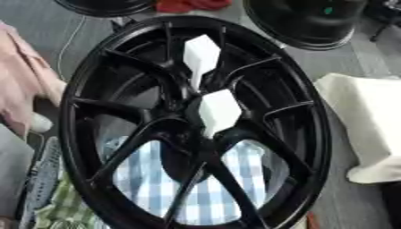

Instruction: Pull the pin out of the wheel hub.

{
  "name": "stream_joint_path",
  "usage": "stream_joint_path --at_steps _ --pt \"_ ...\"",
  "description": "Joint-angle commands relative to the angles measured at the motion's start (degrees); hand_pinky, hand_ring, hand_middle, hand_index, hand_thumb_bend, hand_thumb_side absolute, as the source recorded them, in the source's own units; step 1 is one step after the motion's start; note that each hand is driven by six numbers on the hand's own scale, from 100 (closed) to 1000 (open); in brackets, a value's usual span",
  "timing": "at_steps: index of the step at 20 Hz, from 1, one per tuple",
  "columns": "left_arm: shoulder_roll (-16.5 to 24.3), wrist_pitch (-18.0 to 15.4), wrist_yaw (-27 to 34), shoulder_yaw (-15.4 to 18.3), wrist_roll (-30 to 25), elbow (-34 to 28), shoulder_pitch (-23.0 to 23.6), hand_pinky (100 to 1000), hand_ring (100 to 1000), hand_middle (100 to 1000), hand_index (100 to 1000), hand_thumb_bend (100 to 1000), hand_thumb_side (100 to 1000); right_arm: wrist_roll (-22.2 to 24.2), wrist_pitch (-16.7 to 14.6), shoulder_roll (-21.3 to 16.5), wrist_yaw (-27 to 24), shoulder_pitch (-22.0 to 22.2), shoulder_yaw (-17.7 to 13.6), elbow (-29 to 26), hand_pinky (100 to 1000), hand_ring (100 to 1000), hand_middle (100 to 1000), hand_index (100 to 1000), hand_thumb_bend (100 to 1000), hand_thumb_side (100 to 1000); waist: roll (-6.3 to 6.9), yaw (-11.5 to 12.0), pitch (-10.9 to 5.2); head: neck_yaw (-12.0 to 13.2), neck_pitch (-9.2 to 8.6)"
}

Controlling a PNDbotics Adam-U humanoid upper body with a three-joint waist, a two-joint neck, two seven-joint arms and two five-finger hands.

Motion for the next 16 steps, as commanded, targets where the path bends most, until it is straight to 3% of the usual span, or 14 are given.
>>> stream_joint_path --at_steps 1,9,16 --pt "1.0 -0.1 -0.3 0.5 0.1 -1.2 -0.2 758 674 669 799 115 697 0.5 -0.1 -1.8 0.6 -1.3 -0.1 -0.5 815 814 805 771 100 479 0.25 0.3 -1.02 -0.7 -0.92" --pt "0.5 -0.4 0.1 0.5 -0.1 -1.2 -1.0 759 676 669 800 115 694 0.5 0.1 0.6 2.1 -3.4 2.9 -0.5 816 821 813 772 100 481 -0.19 3.5 -1.33 -3.7 -1.37" --pt "0.4 -0.3 0.3 0.5 -0.2 -1.2 -0.9 758 676 669 800 116 695 1.9 0.6 2.4 3.9 -4.6 6.2 -0.5 819 832 822 785 111 497 -0.3 4.0 -1.44 -4.0 -1.28"
